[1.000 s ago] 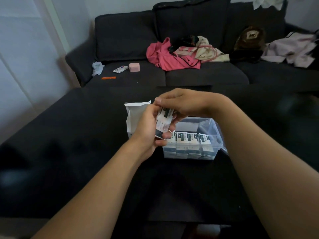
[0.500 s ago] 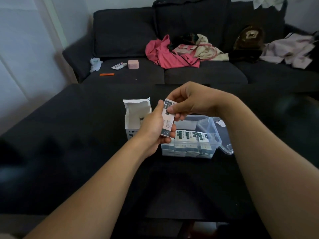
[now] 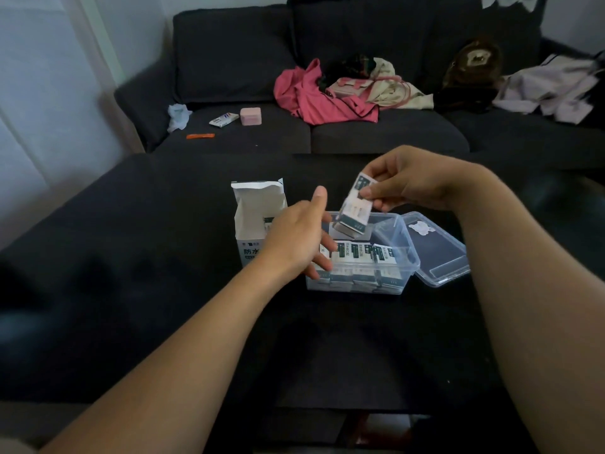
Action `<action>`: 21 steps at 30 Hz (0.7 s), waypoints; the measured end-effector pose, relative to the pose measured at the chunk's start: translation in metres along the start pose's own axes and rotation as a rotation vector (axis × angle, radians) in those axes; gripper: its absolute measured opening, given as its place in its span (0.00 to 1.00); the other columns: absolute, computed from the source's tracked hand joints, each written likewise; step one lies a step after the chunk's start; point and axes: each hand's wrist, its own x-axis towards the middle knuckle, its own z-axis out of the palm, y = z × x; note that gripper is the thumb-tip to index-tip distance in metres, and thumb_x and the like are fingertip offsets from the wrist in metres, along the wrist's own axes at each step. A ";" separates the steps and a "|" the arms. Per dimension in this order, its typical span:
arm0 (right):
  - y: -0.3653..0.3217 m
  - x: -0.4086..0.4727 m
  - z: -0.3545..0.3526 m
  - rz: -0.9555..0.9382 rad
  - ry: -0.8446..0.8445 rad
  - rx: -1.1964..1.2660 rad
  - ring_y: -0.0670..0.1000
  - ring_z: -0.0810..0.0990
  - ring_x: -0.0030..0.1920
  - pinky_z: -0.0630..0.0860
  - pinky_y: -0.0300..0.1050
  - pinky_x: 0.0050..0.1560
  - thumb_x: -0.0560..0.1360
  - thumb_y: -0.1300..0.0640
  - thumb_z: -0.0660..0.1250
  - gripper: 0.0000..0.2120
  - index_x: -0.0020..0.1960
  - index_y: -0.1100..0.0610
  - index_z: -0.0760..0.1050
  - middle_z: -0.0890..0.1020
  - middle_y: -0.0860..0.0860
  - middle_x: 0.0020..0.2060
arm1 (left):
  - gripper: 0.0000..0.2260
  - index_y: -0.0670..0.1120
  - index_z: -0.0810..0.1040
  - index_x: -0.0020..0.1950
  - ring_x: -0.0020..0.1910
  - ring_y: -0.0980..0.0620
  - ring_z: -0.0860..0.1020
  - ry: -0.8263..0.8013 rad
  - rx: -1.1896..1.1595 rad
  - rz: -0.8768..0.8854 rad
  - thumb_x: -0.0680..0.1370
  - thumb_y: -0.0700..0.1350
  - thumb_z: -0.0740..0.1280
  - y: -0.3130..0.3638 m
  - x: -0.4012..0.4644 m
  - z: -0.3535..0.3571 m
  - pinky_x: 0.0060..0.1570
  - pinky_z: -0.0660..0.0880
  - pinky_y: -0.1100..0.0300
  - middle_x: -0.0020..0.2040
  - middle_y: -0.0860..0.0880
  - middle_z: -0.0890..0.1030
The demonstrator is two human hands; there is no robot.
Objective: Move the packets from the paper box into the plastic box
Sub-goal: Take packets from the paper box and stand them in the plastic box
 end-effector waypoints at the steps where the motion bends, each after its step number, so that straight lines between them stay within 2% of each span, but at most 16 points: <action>1: 0.004 -0.001 -0.004 0.027 0.005 -0.009 0.46 0.82 0.38 0.82 0.36 0.39 0.78 0.66 0.67 0.07 0.55 0.63 0.81 0.87 0.59 0.46 | 0.22 0.49 0.78 0.51 0.27 0.55 0.79 0.050 0.090 0.088 0.84 0.61 0.51 -0.002 0.000 0.000 0.26 0.72 0.61 0.39 0.47 0.84; 4: 0.014 0.004 -0.003 0.077 -0.014 -0.133 0.46 0.83 0.38 0.81 0.36 0.38 0.79 0.66 0.68 0.06 0.53 0.62 0.82 0.87 0.57 0.44 | 0.16 0.49 0.80 0.45 0.33 0.55 0.79 0.122 0.271 0.239 0.84 0.54 0.59 -0.009 0.004 -0.007 0.36 0.76 0.56 0.37 0.49 0.82; 8: 0.019 0.021 0.016 0.106 -0.066 -0.281 0.49 0.84 0.40 0.80 0.39 0.39 0.78 0.65 0.68 0.03 0.49 0.60 0.81 0.86 0.55 0.42 | 0.06 0.51 0.81 0.49 0.41 0.57 0.79 0.021 0.566 0.282 0.82 0.48 0.65 -0.016 0.008 -0.011 0.42 0.75 0.57 0.43 0.55 0.81; 13: 0.022 0.033 0.027 0.155 -0.146 -0.282 0.48 0.84 0.41 0.80 0.41 0.41 0.78 0.65 0.68 0.04 0.50 0.59 0.80 0.86 0.54 0.43 | 0.12 0.50 0.85 0.55 0.54 0.51 0.81 -0.050 0.829 0.271 0.82 0.50 0.62 -0.016 0.007 -0.008 0.55 0.79 0.48 0.56 0.51 0.84; 15: 0.026 0.035 0.032 0.158 -0.165 -0.290 0.48 0.84 0.41 0.80 0.40 0.40 0.78 0.64 0.68 0.04 0.51 0.59 0.81 0.85 0.54 0.43 | 0.14 0.49 0.85 0.48 0.48 0.50 0.81 -0.099 0.879 0.239 0.82 0.50 0.60 -0.017 0.009 -0.008 0.50 0.79 0.48 0.50 0.49 0.85; 17: 0.029 0.038 0.038 0.162 -0.181 -0.302 0.48 0.83 0.41 0.80 0.40 0.41 0.78 0.64 0.69 0.03 0.51 0.60 0.81 0.85 0.54 0.43 | 0.17 0.47 0.79 0.37 0.40 0.50 0.80 -0.152 0.889 0.203 0.82 0.49 0.60 -0.019 0.010 -0.008 0.42 0.78 0.50 0.39 0.48 0.81; 21: 0.032 0.045 0.047 0.211 -0.184 -0.282 0.51 0.86 0.44 0.82 0.41 0.45 0.77 0.65 0.70 0.06 0.53 0.61 0.81 0.86 0.57 0.48 | 0.19 0.48 0.73 0.32 0.36 0.50 0.76 -0.213 0.888 0.160 0.83 0.49 0.59 -0.020 0.011 -0.007 0.38 0.73 0.53 0.35 0.48 0.76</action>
